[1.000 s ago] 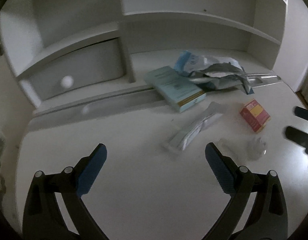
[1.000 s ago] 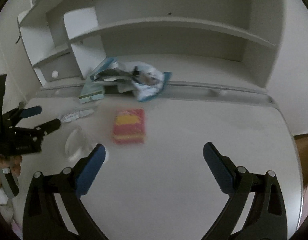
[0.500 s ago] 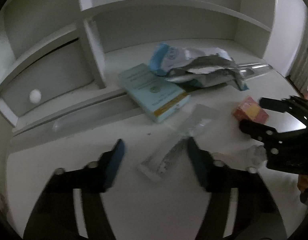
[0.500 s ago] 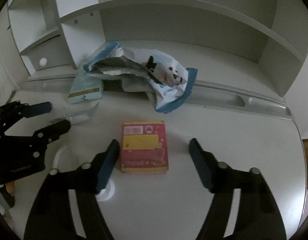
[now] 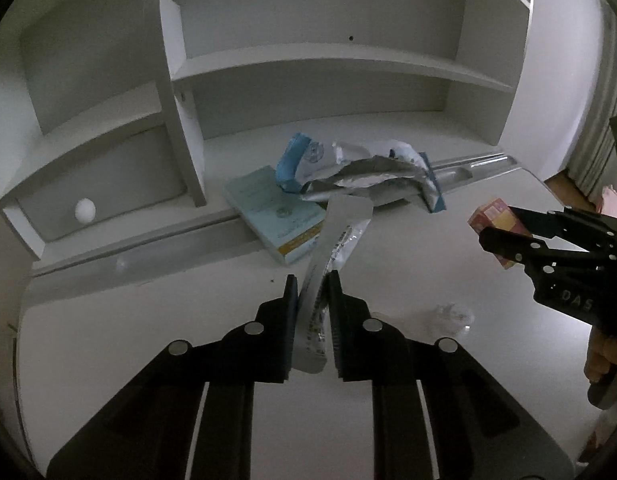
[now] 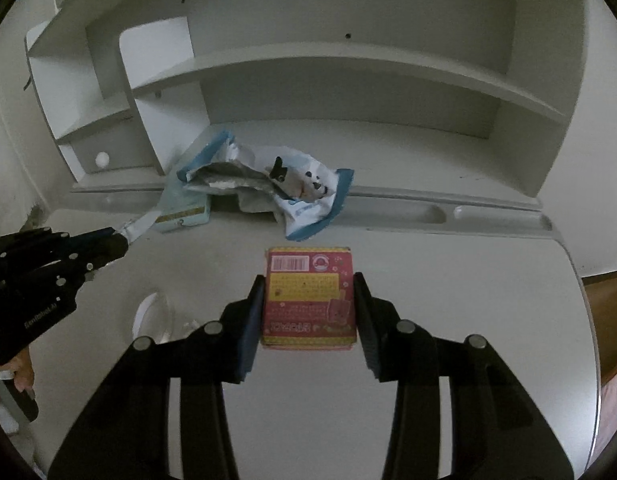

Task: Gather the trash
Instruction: 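Grasp the white strip with the left gripper while the right grasps the red-yellow box, then carry the strip and box over the black bin and open both grippers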

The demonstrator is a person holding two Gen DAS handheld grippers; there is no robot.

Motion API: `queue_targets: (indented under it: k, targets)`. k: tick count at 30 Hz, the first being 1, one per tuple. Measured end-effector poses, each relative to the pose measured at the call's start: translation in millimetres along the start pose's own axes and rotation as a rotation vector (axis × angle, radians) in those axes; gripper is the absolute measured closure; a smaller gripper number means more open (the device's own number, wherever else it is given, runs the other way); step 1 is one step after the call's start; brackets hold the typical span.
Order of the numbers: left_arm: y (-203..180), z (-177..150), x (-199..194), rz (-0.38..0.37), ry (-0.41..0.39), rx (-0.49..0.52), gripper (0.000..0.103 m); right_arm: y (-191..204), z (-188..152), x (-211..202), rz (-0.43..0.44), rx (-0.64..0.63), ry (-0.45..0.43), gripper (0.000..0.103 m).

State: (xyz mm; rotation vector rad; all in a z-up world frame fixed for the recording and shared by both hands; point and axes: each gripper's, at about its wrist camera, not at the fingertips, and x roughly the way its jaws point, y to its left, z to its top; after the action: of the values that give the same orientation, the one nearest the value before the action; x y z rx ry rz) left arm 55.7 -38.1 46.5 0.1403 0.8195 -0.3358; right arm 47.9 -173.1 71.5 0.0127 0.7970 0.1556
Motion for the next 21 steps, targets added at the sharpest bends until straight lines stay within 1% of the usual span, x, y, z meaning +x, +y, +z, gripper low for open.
queue_targets:
  k: [5, 10, 15, 18, 21]
  targets:
    - [-11, -1, -10, 0.025, -0.004, 0.017, 0.089, -8, -11, -4, 0.008, 0.024, 0.000, 0.061]
    - [-19, -5, -22, 0.032, -0.005, 0.029, 0.089, -17, -23, -23, 0.008, 0.035, -0.008, 0.061]
    - [-27, -6, -31, 0.031, -0.005, 0.040, 0.089, -23, -32, -33, 0.009, 0.045, -0.008, 0.061]
    - [-33, -7, -35, 0.030, -0.007, 0.043, 0.089, -23, -41, -34, 0.030, 0.046, 0.008, 0.061]
    - [-42, -9, -37, 0.009, -0.008, 0.044, 0.089, -26, -51, -34, 0.051, 0.047, 0.025, 0.061]
